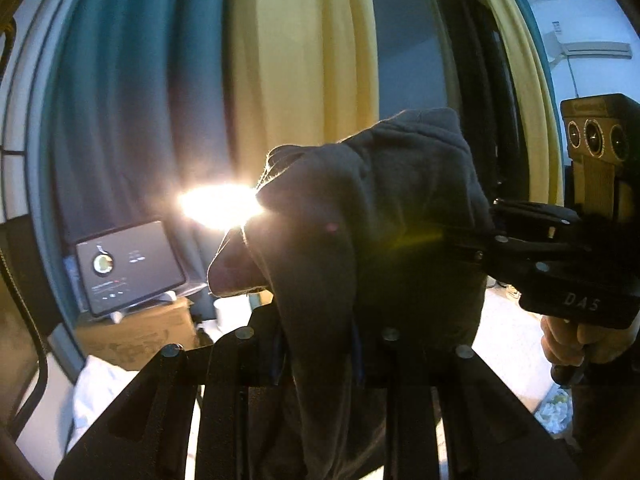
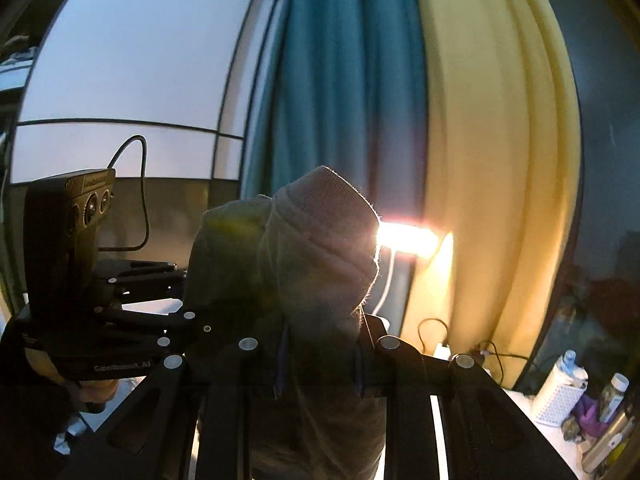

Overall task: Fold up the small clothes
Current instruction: 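Lift the held hem end with both tools and fold it toward the collar, then lower the folded hem end onto the shirt with both tools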

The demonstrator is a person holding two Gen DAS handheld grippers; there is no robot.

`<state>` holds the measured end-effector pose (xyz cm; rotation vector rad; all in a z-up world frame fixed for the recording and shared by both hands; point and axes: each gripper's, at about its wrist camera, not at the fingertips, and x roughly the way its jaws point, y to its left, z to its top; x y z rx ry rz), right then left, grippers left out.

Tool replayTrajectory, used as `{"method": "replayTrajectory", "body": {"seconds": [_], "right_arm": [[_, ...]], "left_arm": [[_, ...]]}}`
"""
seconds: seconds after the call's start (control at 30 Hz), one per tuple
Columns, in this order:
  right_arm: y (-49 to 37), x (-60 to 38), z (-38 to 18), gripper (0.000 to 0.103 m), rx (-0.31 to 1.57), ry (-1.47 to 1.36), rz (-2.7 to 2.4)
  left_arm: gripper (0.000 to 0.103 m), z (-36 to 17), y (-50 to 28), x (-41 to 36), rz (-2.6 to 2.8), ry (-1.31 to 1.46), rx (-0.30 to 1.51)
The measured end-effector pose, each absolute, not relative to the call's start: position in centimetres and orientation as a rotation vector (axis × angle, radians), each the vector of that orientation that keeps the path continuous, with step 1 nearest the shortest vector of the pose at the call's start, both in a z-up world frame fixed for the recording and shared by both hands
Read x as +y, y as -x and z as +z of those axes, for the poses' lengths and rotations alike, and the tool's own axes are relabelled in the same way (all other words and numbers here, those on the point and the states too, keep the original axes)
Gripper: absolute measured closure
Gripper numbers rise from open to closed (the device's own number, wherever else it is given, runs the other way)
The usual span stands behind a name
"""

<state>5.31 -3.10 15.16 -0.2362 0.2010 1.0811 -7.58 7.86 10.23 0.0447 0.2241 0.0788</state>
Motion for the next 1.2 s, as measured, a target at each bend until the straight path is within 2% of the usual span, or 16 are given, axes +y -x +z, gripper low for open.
{"method": "replayTrajectory", "body": {"seconds": [0.5, 1.2], "right_arm": [[-0.8, 0.1, 12.6, 0.079, 0.256, 0.255, 1.193], [-9.1, 4.7, 6.5, 0.079, 0.452, 0.234, 1.133]], "left_arm": [[0.079, 6.9, 11.2, 10.9, 0.159, -0.046, 0.302], [0.079, 2.4, 4.0, 14.5, 0.120, 0.025, 0.449]]}}
